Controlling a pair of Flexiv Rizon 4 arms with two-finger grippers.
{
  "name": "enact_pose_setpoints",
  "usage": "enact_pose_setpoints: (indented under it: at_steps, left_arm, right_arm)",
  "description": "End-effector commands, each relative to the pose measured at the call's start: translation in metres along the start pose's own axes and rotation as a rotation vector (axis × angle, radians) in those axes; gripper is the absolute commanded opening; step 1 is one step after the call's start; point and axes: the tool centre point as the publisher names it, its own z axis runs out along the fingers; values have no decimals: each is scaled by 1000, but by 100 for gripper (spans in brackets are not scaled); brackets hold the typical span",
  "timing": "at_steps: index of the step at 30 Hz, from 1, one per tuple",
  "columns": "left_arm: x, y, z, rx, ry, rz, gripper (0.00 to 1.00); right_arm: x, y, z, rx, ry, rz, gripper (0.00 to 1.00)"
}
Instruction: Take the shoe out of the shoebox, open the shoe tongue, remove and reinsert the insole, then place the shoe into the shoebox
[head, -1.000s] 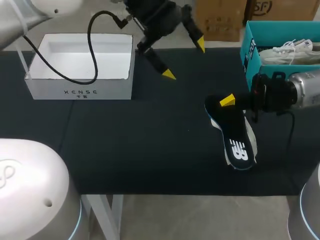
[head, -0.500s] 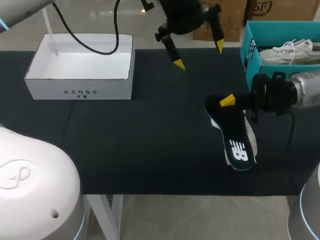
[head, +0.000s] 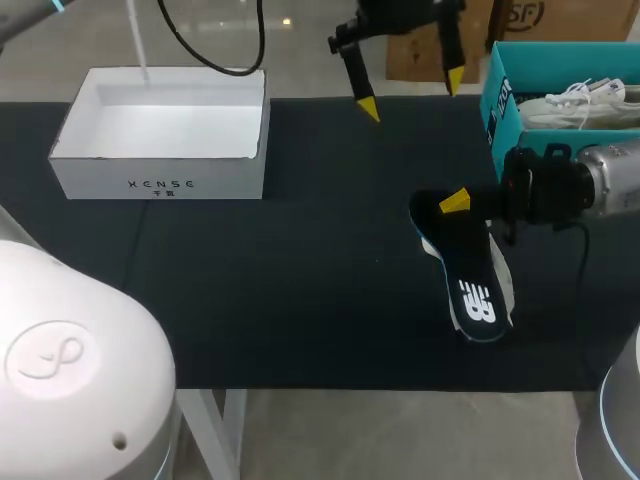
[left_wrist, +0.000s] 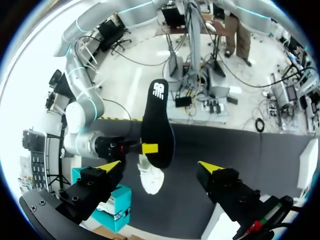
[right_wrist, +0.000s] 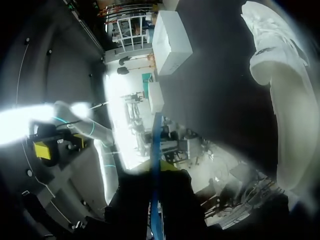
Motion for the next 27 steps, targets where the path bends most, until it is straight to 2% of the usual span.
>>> enact_pose_setpoints:
  at_steps: [1,7,16,22,27]
  left_arm:
    - [-3,0,-1,-3,34,0,100]
    - [-3,0,-1,-3,34,0,100]
    - [-3,0,-1,-3,34,0,100]
    - [-3,0,-1,-3,34,0,100]
    - [-3,0,-1,-3,34,0,100]
  right_arm:
    - [0,0,0,-1,-2,1,0]
    - [2,0,-1,-1,-4,-4,0]
    - [20,8,-39,-34,-25,-62,0]
    - [35,13,-53,-39,-61,-90,0]
    - [40,16,-56,-40,-68,-104,0]
